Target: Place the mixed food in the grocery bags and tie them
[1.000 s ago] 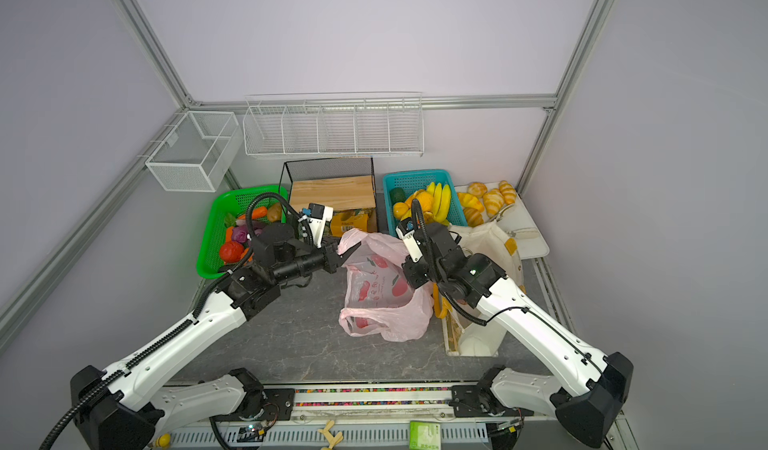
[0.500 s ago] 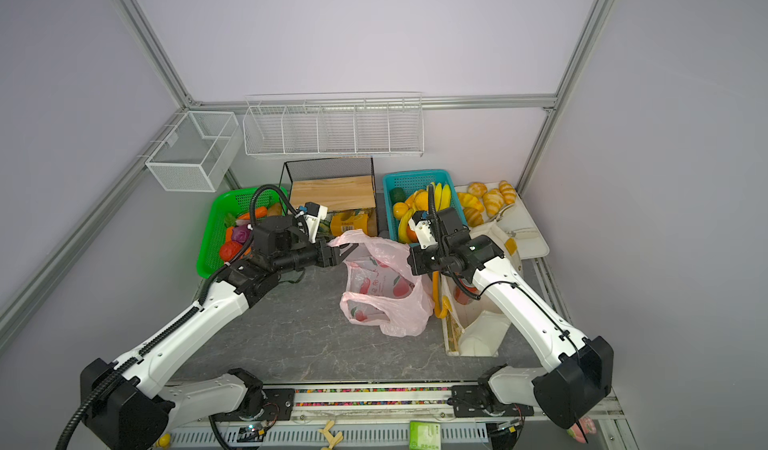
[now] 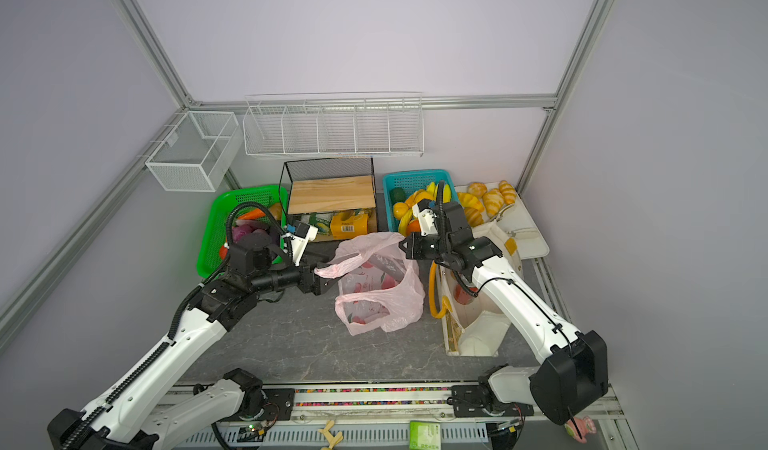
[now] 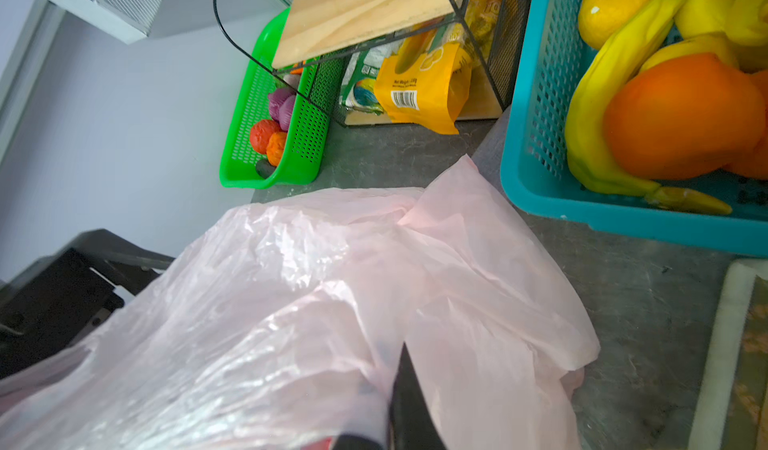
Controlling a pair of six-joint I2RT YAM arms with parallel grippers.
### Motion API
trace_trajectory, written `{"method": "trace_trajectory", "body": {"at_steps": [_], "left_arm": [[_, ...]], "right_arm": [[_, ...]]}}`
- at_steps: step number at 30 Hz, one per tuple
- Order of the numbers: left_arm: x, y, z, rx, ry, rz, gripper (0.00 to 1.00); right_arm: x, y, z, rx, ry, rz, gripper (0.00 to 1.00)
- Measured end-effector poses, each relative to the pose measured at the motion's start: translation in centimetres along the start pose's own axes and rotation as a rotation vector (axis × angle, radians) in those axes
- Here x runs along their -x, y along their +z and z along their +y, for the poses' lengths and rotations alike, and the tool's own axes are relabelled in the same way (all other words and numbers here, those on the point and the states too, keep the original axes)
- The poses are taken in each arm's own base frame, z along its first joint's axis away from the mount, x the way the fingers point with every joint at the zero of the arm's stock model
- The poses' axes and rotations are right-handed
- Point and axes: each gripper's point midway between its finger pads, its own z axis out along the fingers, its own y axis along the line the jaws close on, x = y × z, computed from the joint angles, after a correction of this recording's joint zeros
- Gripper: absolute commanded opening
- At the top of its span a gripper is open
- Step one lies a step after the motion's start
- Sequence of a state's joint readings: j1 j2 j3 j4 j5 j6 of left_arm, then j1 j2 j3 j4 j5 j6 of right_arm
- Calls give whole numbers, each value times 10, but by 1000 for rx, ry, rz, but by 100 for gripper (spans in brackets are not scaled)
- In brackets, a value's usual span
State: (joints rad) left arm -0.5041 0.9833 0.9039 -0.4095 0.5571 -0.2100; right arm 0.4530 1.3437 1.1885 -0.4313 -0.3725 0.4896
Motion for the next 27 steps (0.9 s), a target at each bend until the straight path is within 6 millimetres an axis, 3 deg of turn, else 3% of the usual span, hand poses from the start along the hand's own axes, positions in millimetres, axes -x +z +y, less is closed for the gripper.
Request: {"method": "trace_trajectory", "body": {"at_steps": [4,12,18,27], "left_arm": [[-16,10,14,55,10,74,99],[-46,40,19,144,161,204,99],[-39,38,33,228,207,182,99],[-37,31,24,245,341,151,98]], "right_arm": [[4,10,0,45,23,8,7],[7,16,10,119,49,18,7],[7,16,11,126,54,16,7],[9,16,17,154,90,15,7]]}}
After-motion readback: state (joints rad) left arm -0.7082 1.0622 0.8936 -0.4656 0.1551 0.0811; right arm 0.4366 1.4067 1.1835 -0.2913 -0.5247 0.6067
